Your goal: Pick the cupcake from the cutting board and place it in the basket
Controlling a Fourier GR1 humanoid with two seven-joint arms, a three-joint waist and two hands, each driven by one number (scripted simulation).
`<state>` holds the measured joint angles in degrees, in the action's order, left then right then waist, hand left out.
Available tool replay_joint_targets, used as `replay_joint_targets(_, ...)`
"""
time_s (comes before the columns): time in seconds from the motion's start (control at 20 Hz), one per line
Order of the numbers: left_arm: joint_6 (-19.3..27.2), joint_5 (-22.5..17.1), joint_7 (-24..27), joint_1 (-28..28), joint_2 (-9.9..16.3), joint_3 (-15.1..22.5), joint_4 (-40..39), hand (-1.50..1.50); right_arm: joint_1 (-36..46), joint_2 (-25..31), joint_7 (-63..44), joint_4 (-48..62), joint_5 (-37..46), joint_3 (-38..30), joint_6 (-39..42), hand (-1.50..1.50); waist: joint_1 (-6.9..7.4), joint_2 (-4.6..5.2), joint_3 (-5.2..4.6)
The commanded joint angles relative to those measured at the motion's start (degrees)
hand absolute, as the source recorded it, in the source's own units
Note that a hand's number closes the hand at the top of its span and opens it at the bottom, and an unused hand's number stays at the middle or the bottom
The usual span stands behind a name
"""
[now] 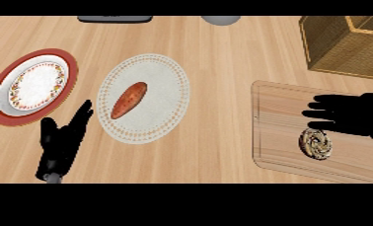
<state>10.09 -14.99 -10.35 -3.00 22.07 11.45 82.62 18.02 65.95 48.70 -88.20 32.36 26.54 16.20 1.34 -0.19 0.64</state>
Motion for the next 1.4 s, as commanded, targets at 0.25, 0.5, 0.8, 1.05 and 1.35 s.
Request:
replay_joint_targets(0.25, -0.9, 0.4, -1.2, -2.4, -2.5, 0.4, -5.3, 0.0, 1.9, -6.0, 5.6, 8.2, 4.7, 1.1, -1.4, -1.5, -0.44, 0.51, -0.63)
replay_joint_targets(0.5, -1.1, 0.6, -2.5, -1.3, -2.8, -0.3, -4.9, 0.0, 0.6, -9.8, 4.2, 7.9, 7.0, 2.7, -2.5, -1.5, -0.87, 0.39, -0.64)
replay_joint_targets(0.8, -3.9, 0.4, -1.3, -3.2, -1.0, -2.1, -5.5, 0.0, 1.2, -10.5, 2.8, 7.5, 10.7, 2.9, -2.2, -1.5, -1.09, 0.28, -0.67)
replay_joint_targets(1.05, -2.7, 2.5, -1.7, -4.5, -2.4, -0.6, -3.3, 0.0, 0.8, -13.7, 0.4, 11.9, 17.9, 5.2, -5.5, -1.5, -0.82, 0.36, -0.62)
replay_joint_targets(1.35, -3.1, 1.8, -2.8, -4.8, -2.2, -2.7, -2.6, 0.0, 1.3, -15.5, 1.9, 13.6, 18.7, 3.6, -4.3, -1.5, -0.91, 0.26, -0.63)
